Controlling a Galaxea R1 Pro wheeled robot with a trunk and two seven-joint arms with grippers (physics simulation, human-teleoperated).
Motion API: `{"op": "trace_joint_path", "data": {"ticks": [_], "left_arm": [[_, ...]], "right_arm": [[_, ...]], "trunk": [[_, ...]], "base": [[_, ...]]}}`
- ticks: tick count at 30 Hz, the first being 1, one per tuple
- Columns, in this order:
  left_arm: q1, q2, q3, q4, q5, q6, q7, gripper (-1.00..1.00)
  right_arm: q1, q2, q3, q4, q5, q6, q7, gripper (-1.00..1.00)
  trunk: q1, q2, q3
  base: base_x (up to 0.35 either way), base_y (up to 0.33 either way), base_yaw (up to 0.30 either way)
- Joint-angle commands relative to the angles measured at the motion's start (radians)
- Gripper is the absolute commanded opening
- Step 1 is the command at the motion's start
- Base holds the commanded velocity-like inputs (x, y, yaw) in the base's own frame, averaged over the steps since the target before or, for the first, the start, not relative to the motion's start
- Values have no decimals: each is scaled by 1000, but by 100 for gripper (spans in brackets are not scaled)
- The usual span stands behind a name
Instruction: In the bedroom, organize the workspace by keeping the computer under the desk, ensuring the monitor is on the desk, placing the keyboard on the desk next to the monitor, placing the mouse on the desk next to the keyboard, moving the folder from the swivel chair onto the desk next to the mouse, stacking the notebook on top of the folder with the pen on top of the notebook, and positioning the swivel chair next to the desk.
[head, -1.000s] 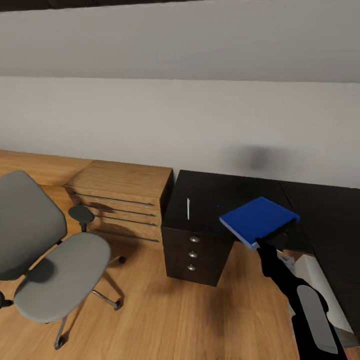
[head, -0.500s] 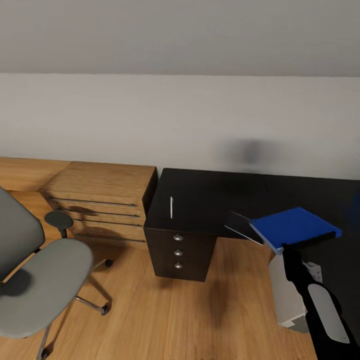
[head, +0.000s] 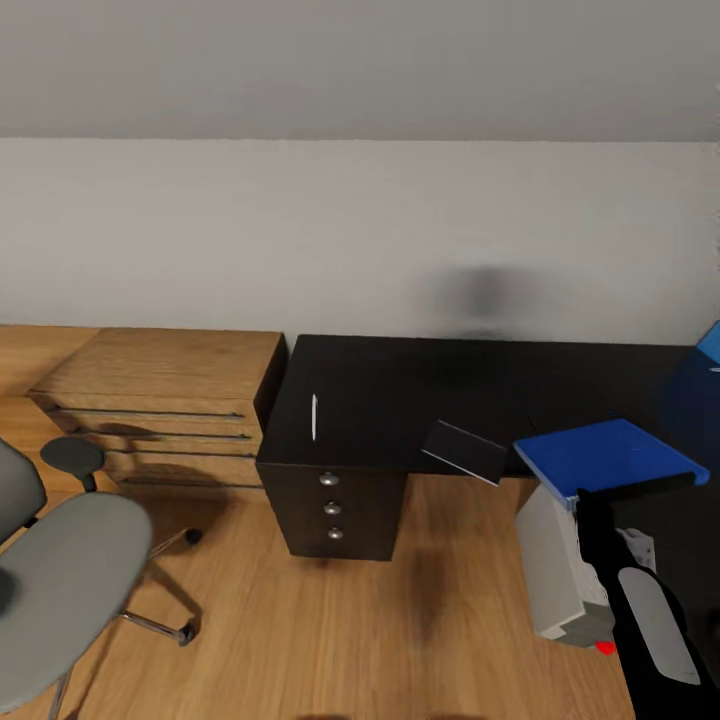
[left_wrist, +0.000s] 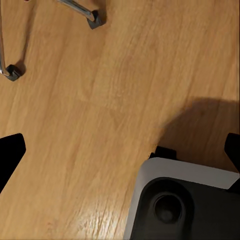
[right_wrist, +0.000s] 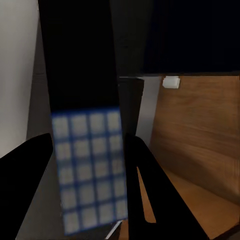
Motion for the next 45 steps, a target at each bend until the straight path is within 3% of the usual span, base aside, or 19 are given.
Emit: {"op": "trace_joint_path", "data": {"ticks": [1, 6, 11, 16, 24, 45], "left_arm": [[0, 0, -9, 0, 9, -4, 5, 100], [0, 0, -9, 0, 9, -2, 5, 100], [0, 0, -9, 0, 9, -2, 5, 100], [0, 0, -9, 0, 9, -2, 5, 100], [0, 0, -9, 0, 9, -3, 4, 100], [0, 0, -9, 0, 9, -4, 4, 100]], "right_arm": [[-1, 0, -2, -2, -4, 5, -5, -100], [0, 3, -10, -16, -15, 5, -4, -100], [1, 5, -17, -96, -32, 10, 1, -100], [1, 5, -18, -102, -35, 12, 1, -100], [1, 5, -17, -96, -76, 9, 0, -100], [-2, 4, 3, 78, -76, 1, 0, -100]], "trunk": [[0, -1, -2], [0, -1, -7], [0, -1, -8], [0, -1, -8], [0, -1, -8], [0, -1, -28]], "base": [[224, -210, -77], [141, -144, -26], [10, -11, -1], [1, -1, 0], [0, 0, 0], [0, 0, -125]]}}
